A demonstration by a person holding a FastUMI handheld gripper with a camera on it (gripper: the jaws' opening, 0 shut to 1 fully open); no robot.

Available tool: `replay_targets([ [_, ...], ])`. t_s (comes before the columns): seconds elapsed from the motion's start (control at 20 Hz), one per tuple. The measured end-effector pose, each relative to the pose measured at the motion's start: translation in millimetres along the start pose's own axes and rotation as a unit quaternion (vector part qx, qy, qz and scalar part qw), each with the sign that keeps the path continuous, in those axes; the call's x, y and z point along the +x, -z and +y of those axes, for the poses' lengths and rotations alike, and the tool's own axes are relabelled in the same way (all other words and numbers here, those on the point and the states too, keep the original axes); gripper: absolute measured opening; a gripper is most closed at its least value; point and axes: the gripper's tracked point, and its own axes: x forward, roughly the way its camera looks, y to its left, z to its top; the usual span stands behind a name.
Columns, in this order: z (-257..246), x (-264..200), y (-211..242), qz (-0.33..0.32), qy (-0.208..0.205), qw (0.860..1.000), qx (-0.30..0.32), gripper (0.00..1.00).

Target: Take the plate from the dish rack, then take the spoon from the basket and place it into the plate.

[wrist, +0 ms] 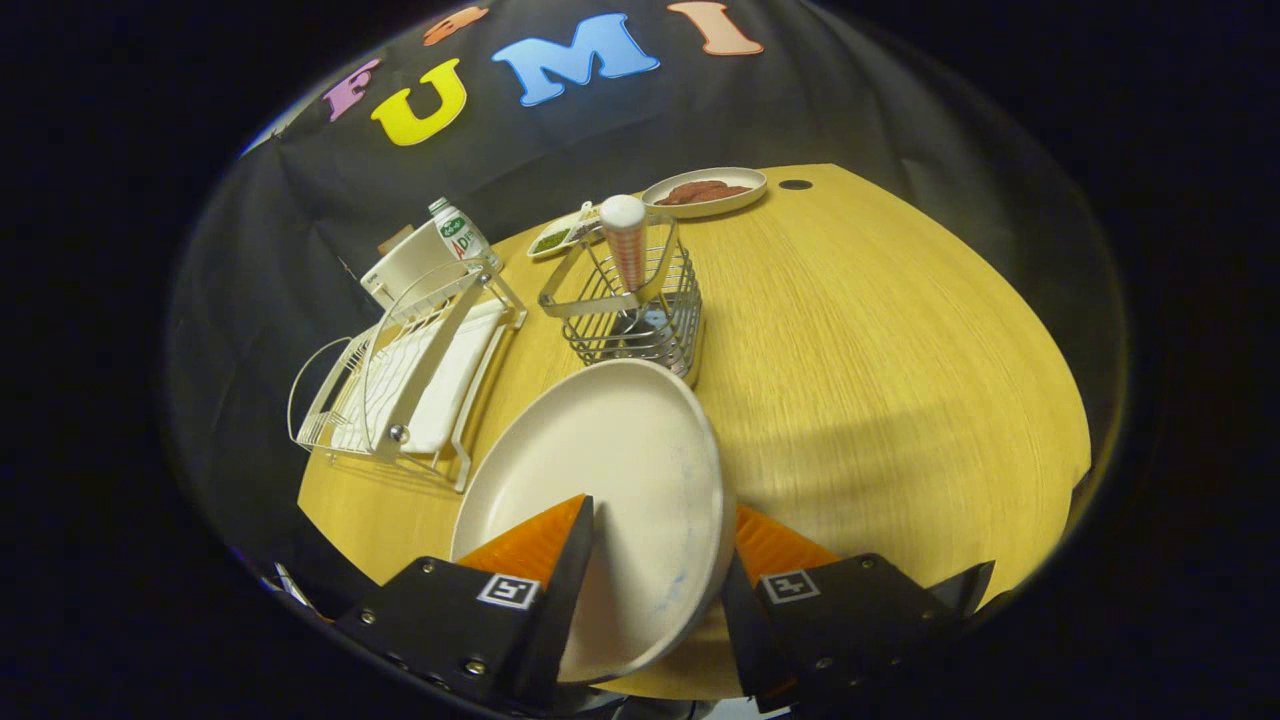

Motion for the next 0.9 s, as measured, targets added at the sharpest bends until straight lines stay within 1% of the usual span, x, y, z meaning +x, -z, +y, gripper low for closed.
replay_targets([
  [0.05, -12.2, -3.4, 1.5, -0.004, 0.023, 0.999, -0.025, 0.71],
  [0.15, -24.2, -11.9, 0.9, -0.018, 0.047, 0.997, -0.063, 0.72],
  [0.3, -30.3, -33.0, -16.2, -0.064, 0.058, 0.993, -0.086, 0.72],
  [0.4, -32.6, -51.6, -34.9, -0.105, 0.064, 0.988, -0.094, 0.72],
  [0.55, -22.7, -80.4, -75.2, -0.191, 0.044, 0.975, -0.108, 0.72],
  [0.7, -18.6, -106.8, -112.5, -0.275, 0.032, 0.953, -0.123, 0.71],
  [0.75, -17.2, -113.1, -120.9, -0.294, 0.030, 0.947, -0.129, 0.71],
  [0.9, -11.6, -120.1, -140.1, -0.332, 0.021, 0.933, -0.133, 0.71],
])
